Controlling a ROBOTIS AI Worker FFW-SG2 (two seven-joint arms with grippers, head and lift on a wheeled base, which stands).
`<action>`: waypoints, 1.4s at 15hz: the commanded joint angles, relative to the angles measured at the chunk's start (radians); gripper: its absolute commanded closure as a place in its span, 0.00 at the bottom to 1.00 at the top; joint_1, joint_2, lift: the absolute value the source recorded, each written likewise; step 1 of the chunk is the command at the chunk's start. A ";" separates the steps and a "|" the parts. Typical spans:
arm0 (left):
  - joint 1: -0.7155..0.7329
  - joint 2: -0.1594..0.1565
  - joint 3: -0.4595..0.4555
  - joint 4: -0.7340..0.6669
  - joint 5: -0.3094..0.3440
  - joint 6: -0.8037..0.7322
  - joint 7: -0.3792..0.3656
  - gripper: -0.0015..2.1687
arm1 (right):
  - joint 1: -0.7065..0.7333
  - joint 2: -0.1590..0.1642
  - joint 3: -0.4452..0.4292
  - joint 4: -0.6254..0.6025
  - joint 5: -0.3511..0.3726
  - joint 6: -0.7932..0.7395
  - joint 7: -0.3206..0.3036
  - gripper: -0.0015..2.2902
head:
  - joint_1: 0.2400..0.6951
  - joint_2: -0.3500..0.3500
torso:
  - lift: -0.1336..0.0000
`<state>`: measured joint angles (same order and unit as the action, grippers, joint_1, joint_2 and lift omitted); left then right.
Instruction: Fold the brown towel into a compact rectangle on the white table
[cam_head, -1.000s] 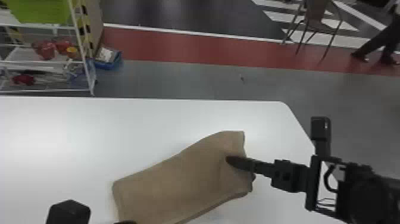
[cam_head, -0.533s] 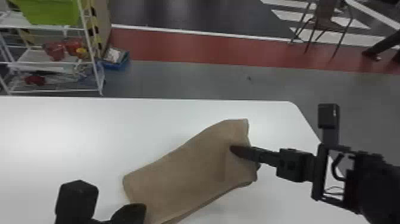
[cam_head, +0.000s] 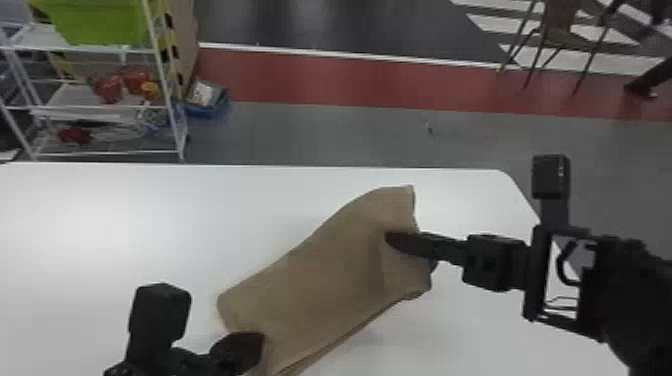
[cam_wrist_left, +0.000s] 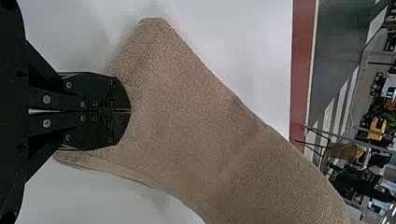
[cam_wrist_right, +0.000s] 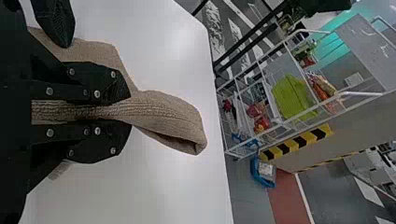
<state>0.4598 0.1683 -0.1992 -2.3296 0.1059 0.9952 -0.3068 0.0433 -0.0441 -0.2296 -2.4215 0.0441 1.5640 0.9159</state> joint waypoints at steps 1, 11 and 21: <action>-0.009 -0.010 -0.002 0.018 0.003 -0.014 0.000 0.99 | -0.010 0.000 0.030 0.009 0.017 0.008 -0.002 0.44 | 1.00 0.28 | 0.09; -0.029 -0.016 -0.009 0.065 0.017 -0.054 0.002 0.99 | -0.056 0.033 0.340 0.105 0.166 0.008 -0.049 0.44 | 1.00 0.42 | 0.09; -0.070 -0.018 -0.016 0.111 0.051 -0.076 -0.002 0.99 | -0.091 0.045 0.458 0.257 0.197 0.008 -0.081 0.44 | 1.00 0.53 | 0.09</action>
<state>0.3983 0.1516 -0.2122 -2.2284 0.1518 0.9197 -0.3083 -0.0381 0.0000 0.2201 -2.1908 0.2404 1.5640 0.8358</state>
